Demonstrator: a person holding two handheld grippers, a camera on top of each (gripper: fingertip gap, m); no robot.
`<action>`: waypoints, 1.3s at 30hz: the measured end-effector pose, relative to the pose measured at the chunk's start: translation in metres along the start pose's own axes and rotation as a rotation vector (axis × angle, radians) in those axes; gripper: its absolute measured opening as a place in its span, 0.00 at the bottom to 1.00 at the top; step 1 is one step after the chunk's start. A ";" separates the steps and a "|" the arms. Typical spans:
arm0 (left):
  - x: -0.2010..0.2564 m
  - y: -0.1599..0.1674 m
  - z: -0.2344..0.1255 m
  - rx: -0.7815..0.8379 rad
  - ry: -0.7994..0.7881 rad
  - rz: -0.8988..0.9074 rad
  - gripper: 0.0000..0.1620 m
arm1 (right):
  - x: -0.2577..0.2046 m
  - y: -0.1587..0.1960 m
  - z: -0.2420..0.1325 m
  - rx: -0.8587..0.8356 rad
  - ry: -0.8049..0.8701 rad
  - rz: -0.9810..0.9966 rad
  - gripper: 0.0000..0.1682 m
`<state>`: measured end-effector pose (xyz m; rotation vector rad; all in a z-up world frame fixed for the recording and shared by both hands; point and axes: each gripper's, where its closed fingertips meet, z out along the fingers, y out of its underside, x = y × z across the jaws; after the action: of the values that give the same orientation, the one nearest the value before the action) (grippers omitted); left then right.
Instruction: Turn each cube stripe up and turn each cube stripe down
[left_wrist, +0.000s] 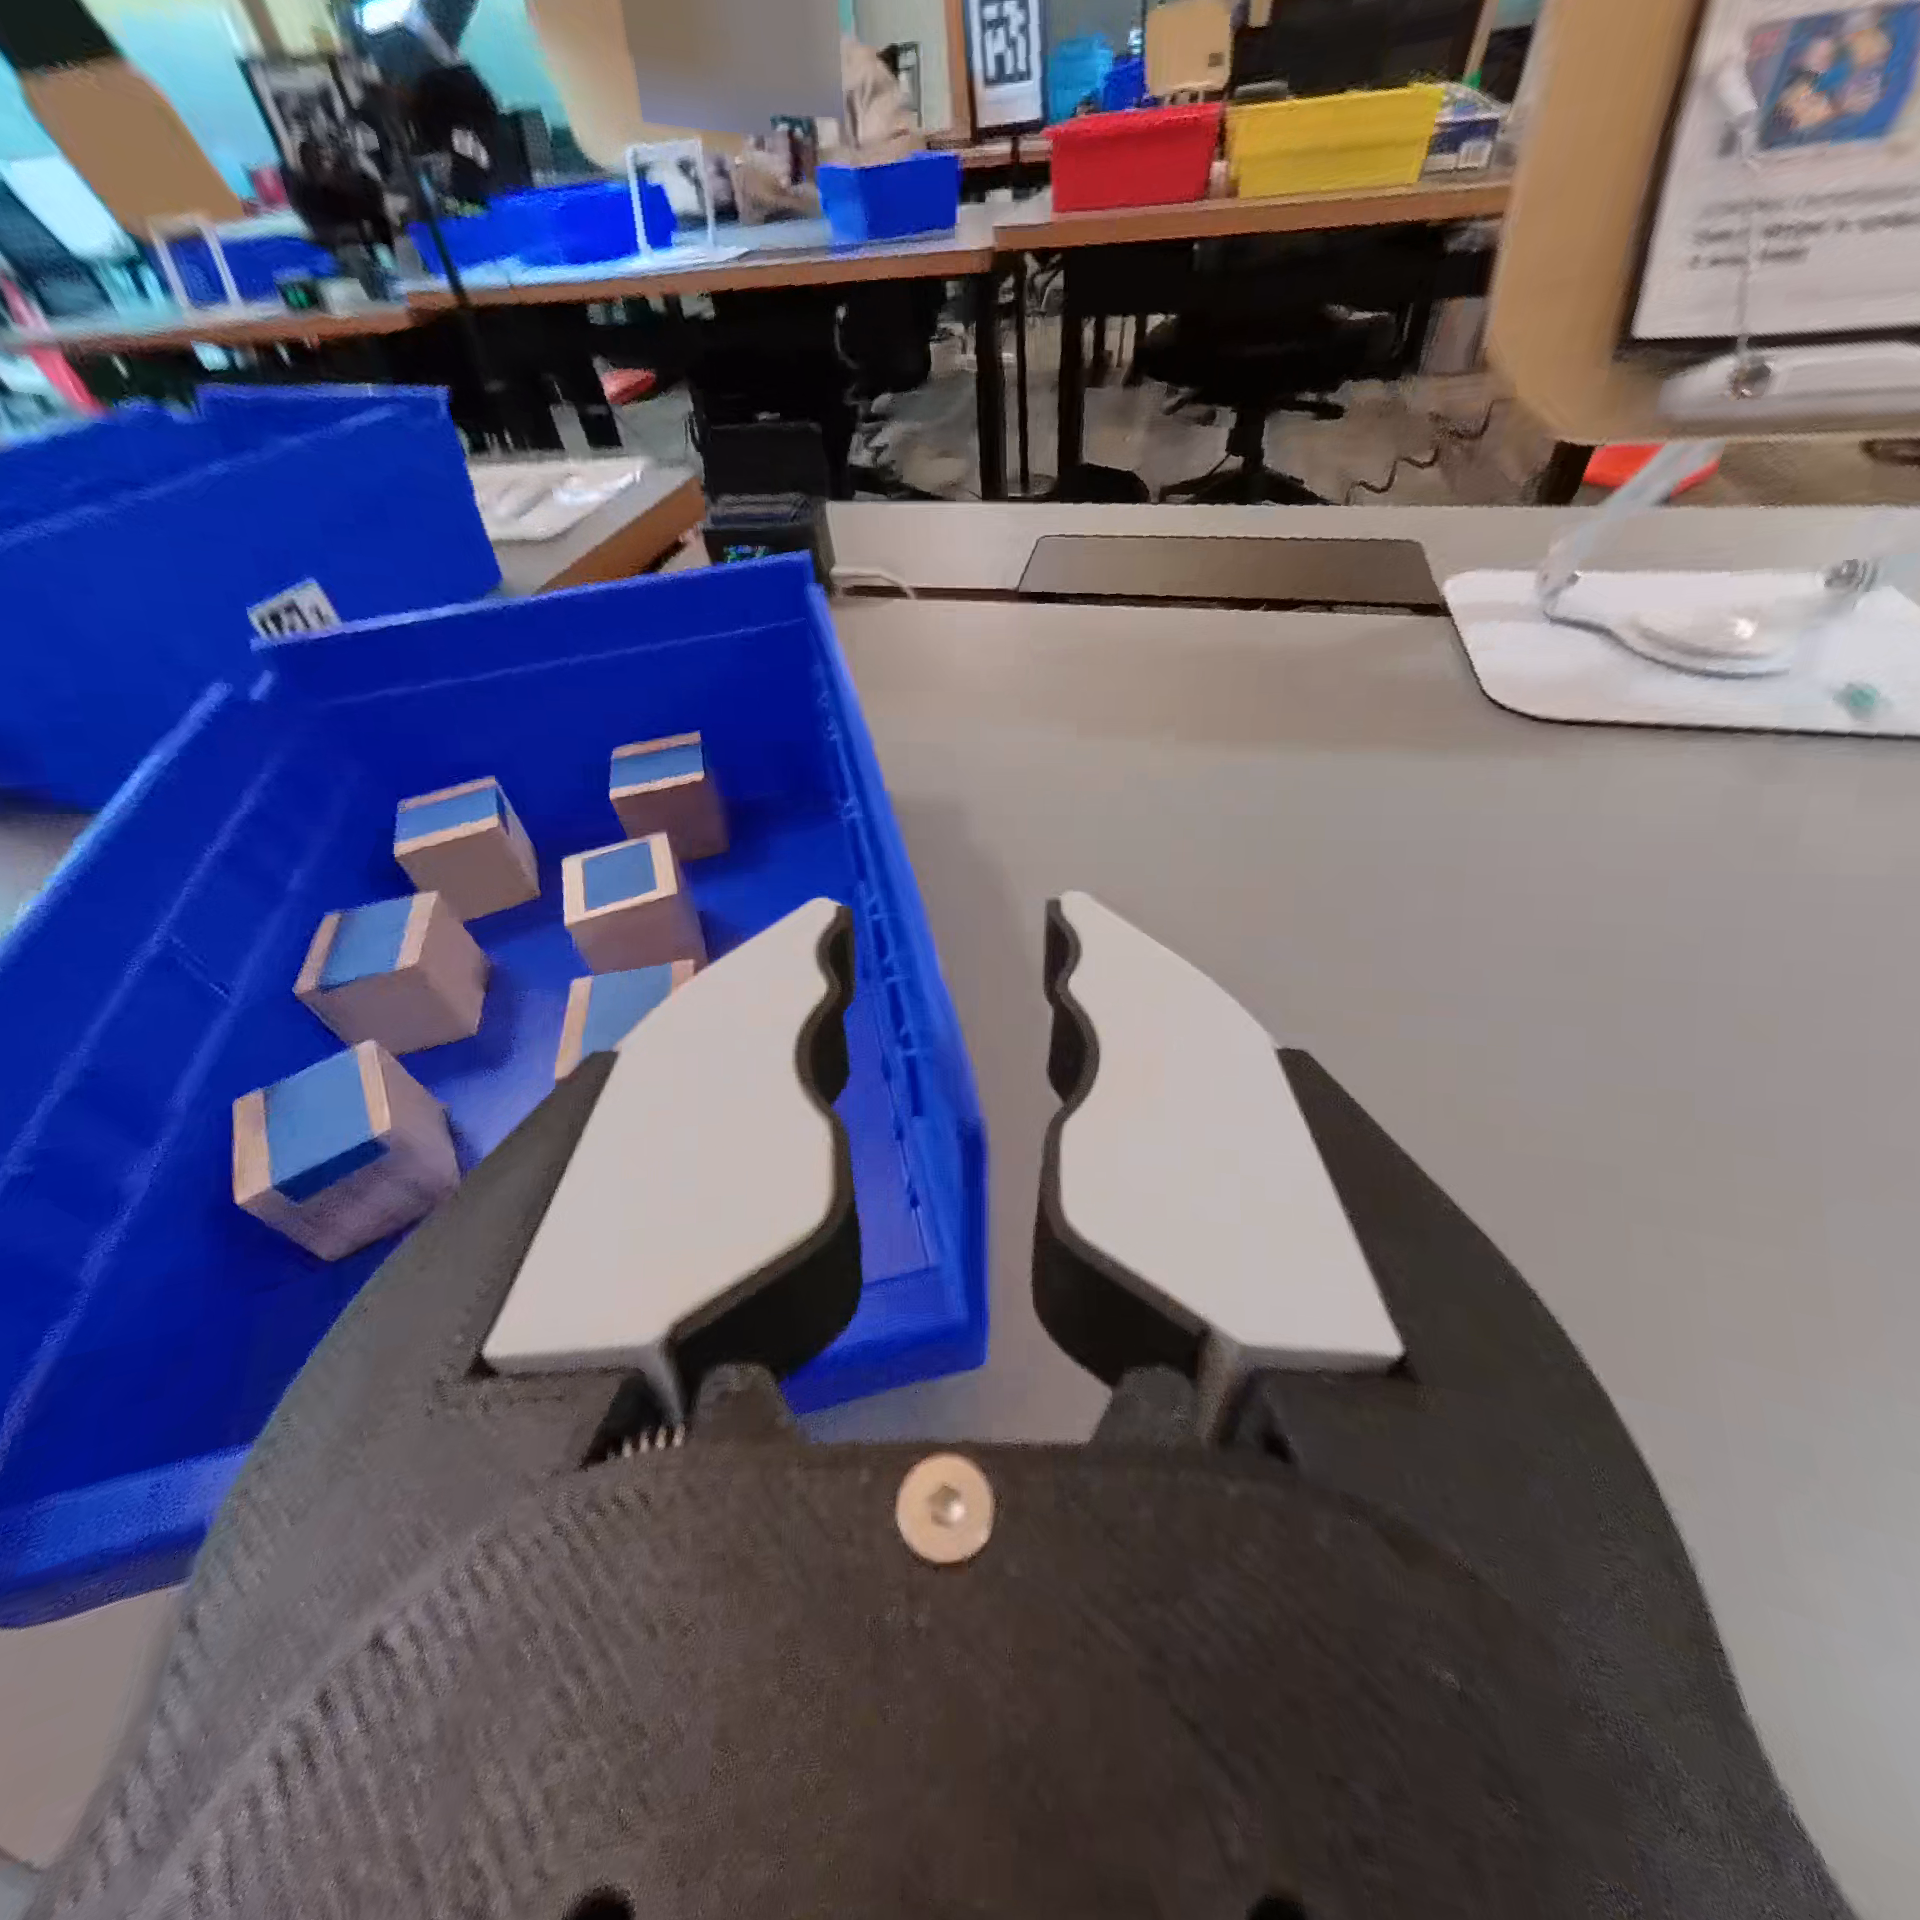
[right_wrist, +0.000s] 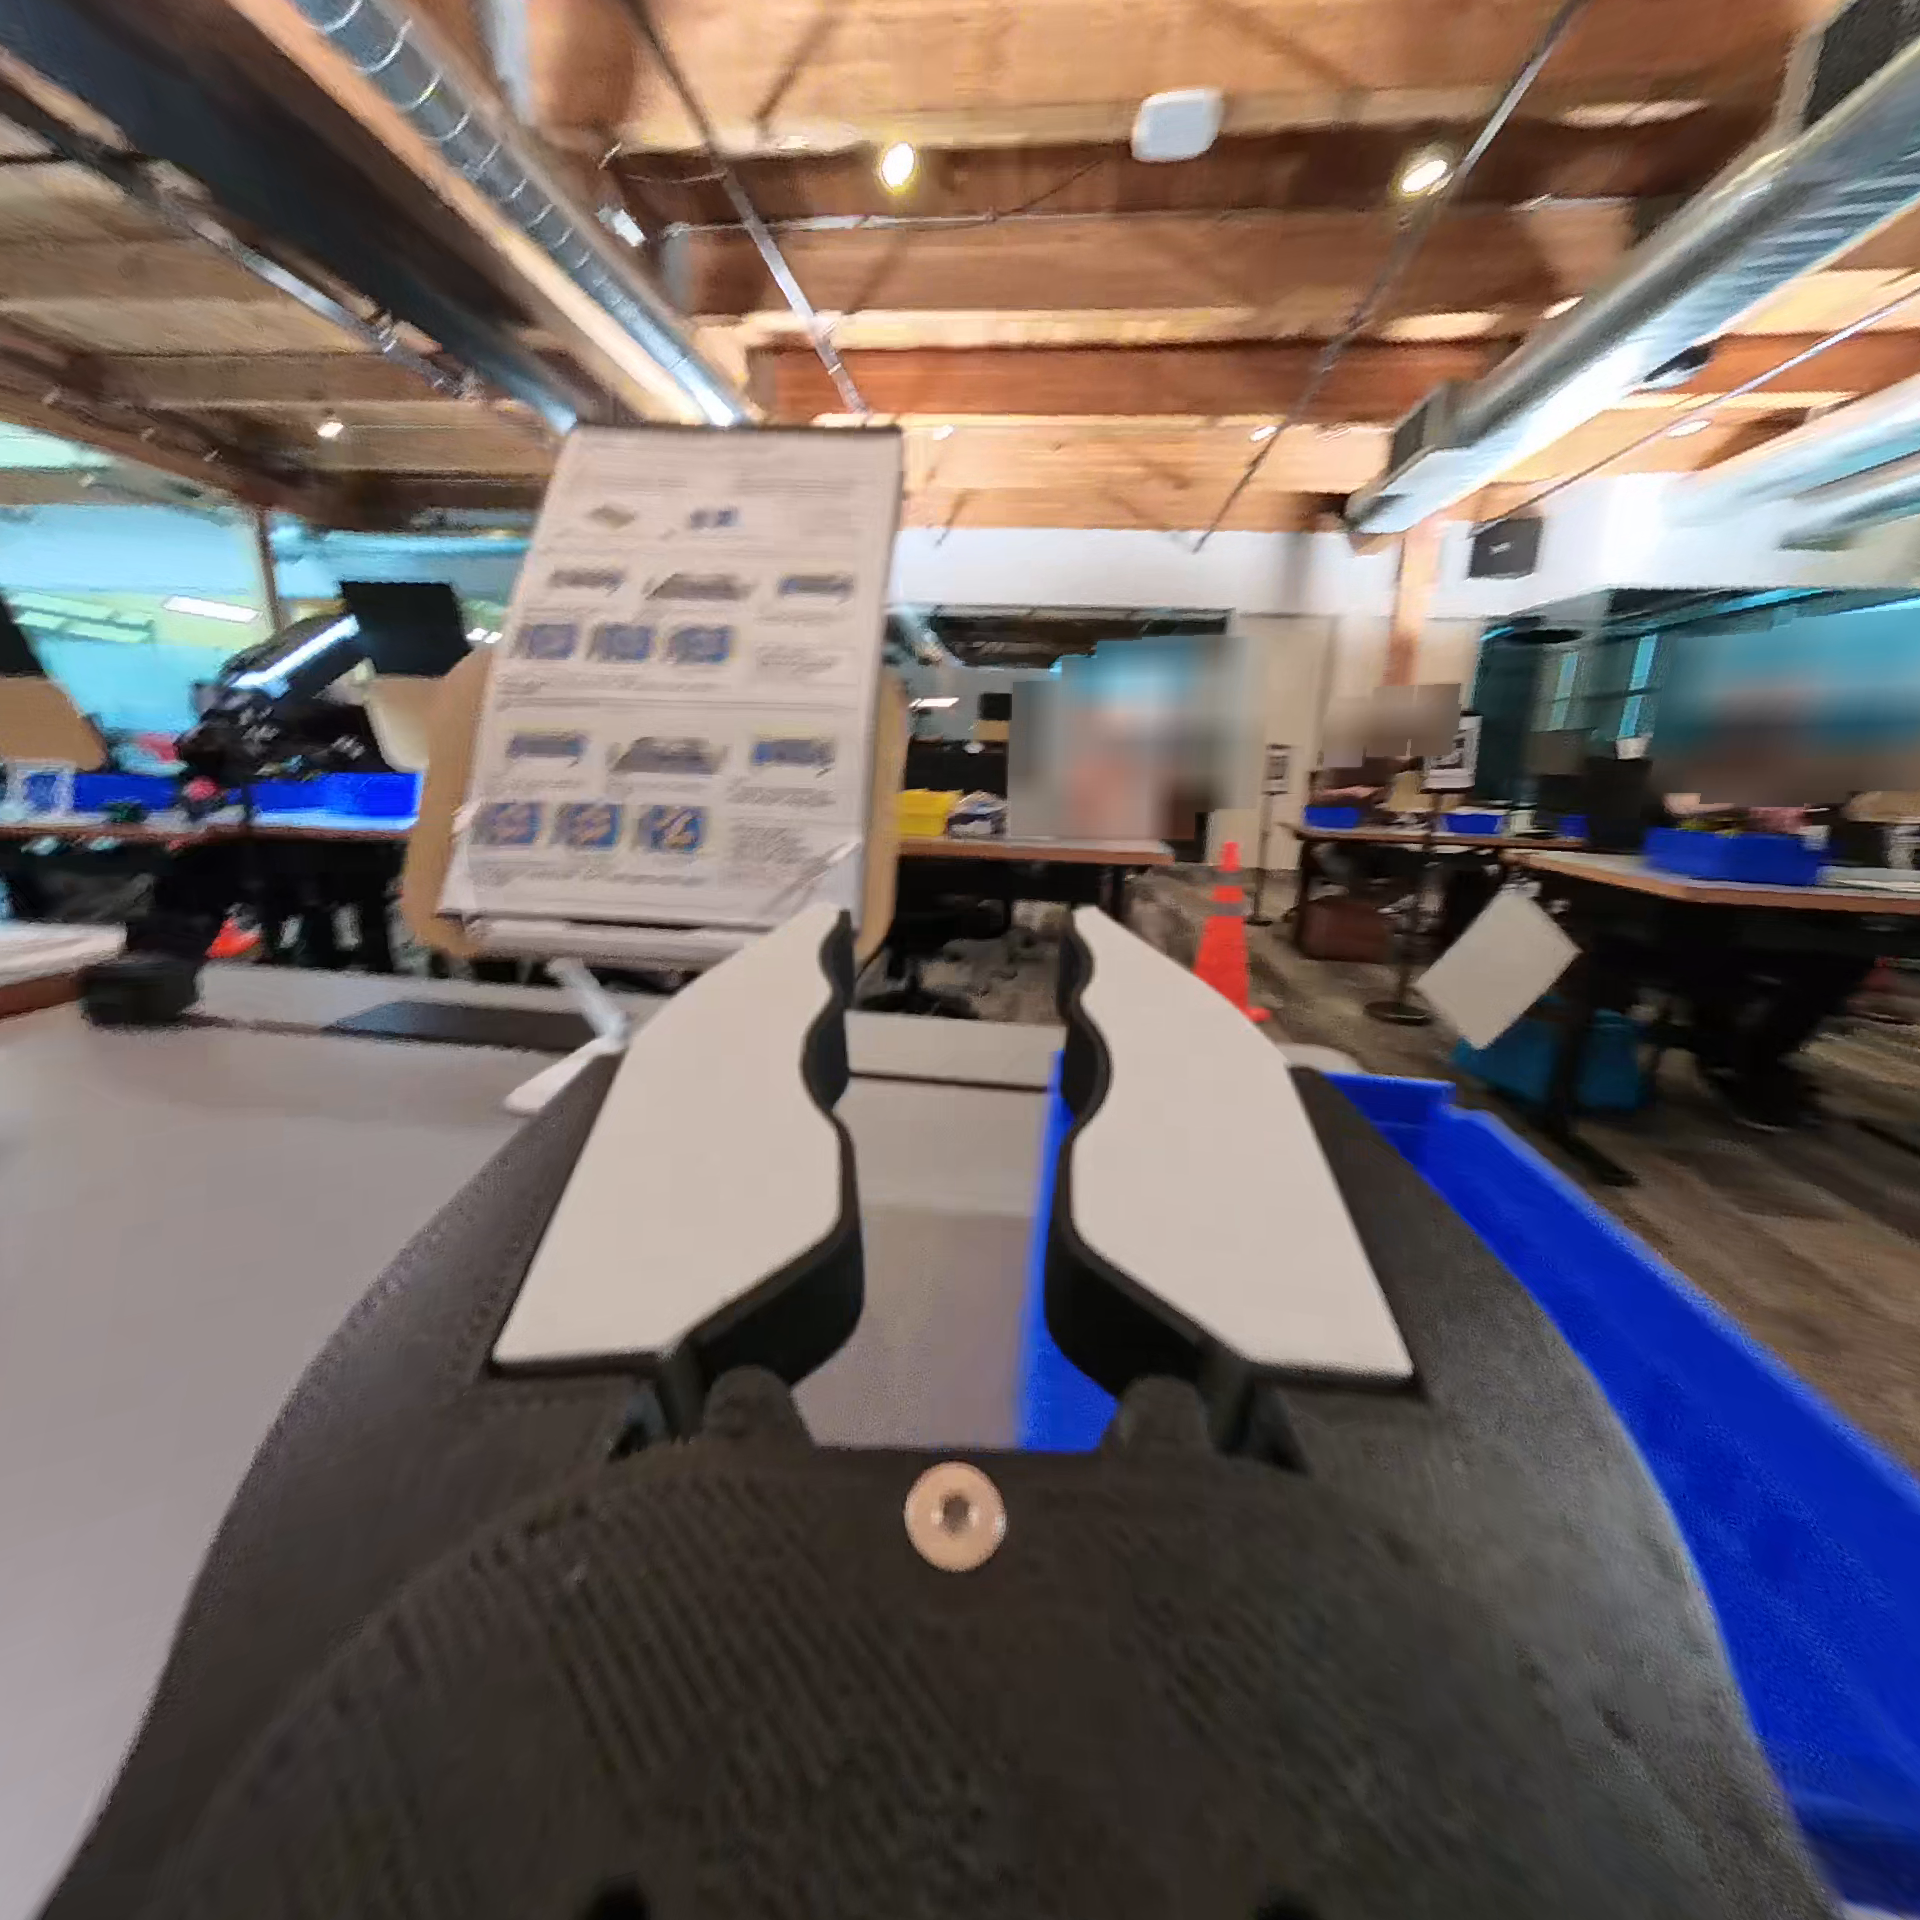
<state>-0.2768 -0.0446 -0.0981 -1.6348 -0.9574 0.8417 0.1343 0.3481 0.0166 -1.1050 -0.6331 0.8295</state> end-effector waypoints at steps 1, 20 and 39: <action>-0.004 0.004 0.003 -0.017 0.021 -0.030 0.21 | -0.023 0.012 0.008 -0.029 -0.044 -0.009 0.27; 0.012 0.057 0.011 -0.245 0.156 0.168 0.12 | -0.120 0.105 0.018 -0.339 -0.370 -0.095 0.29; -0.027 0.057 0.016 -0.245 0.201 -0.056 0.07 | -0.118 0.119 0.018 -0.399 -0.379 -0.096 0.25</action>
<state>-0.2928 -0.0717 -0.1552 -1.8530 -0.9874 0.5259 0.0247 0.2848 -0.0944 -1.2726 -1.1988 0.8574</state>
